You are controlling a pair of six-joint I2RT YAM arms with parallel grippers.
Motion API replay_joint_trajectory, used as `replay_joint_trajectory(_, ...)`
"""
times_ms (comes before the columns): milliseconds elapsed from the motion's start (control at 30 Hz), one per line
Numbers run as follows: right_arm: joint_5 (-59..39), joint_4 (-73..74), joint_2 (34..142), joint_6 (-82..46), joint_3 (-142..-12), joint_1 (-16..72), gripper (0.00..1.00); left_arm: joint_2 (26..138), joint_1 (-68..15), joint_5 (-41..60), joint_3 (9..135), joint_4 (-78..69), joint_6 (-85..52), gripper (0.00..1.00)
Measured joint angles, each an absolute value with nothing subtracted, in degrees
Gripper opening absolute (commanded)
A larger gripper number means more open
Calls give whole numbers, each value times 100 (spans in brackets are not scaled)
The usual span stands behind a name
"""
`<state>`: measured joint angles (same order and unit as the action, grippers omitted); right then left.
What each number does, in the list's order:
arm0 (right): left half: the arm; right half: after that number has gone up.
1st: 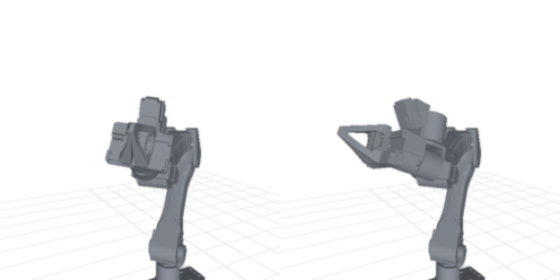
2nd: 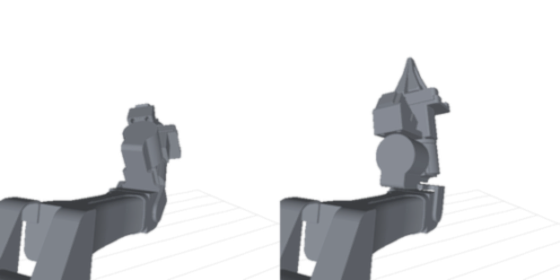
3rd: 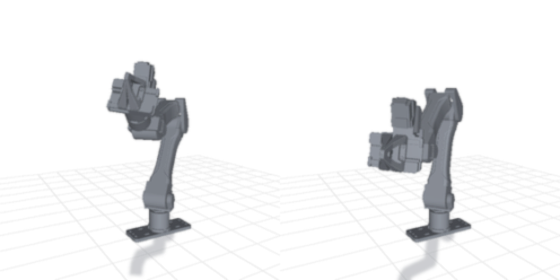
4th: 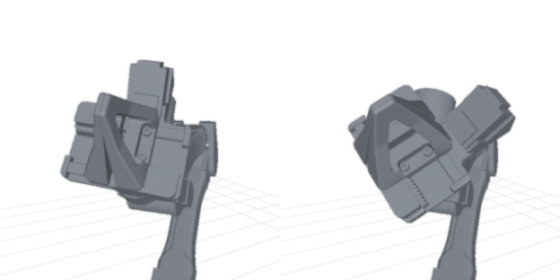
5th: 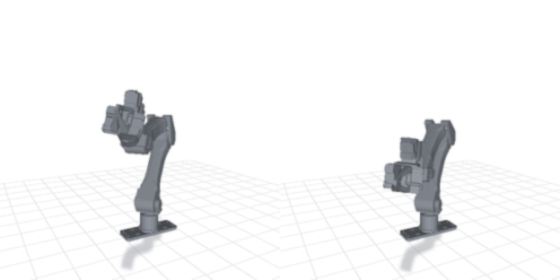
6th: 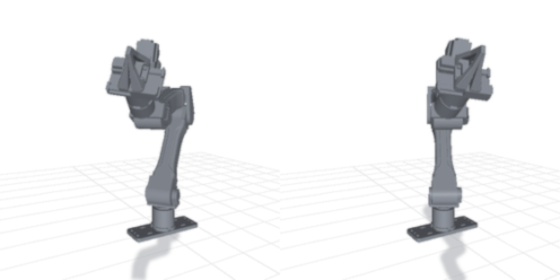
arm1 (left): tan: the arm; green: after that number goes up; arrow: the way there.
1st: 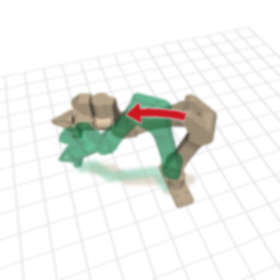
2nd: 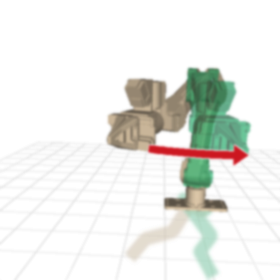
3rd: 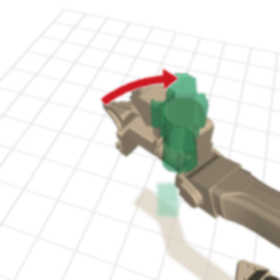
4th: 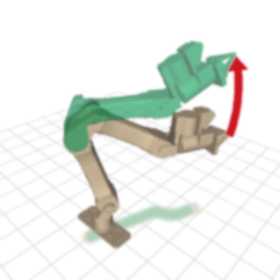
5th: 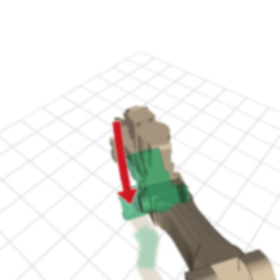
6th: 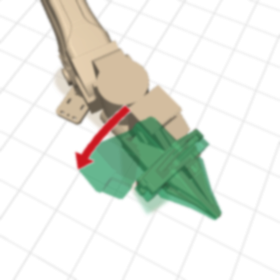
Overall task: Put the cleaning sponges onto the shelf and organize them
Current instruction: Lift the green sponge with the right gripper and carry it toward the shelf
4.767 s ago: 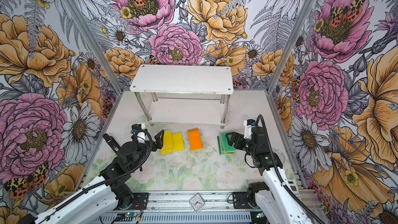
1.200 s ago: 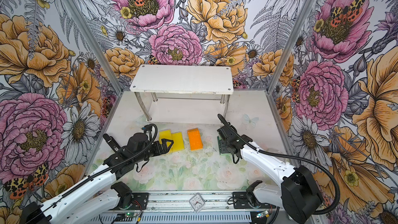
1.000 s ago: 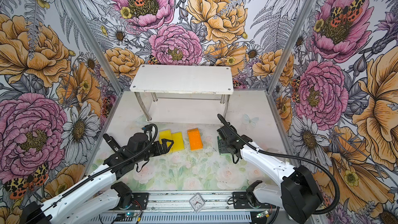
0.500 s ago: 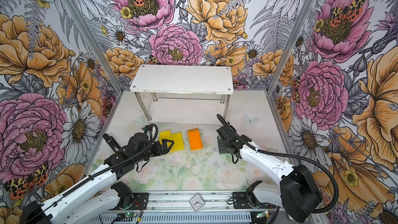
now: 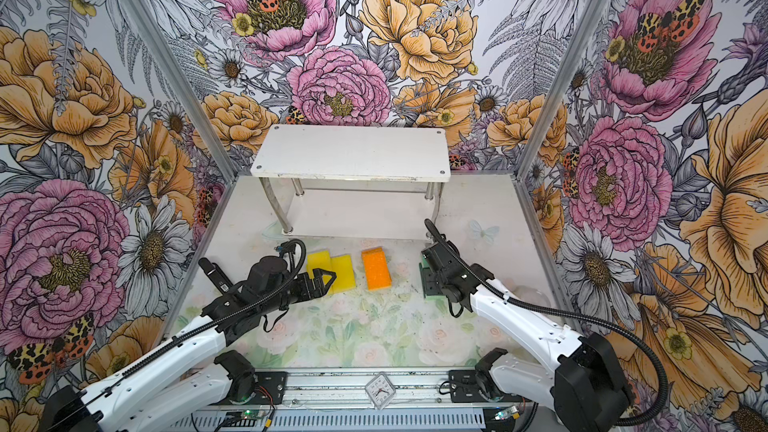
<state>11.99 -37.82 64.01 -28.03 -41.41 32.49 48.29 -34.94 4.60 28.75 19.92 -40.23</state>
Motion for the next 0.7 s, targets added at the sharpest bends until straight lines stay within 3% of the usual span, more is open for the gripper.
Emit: replay_joint_trajectory(700,1496,-2825,6519,-3398,-4237,3994,61,4847,-3494,508,2845,1992,-4058,99)
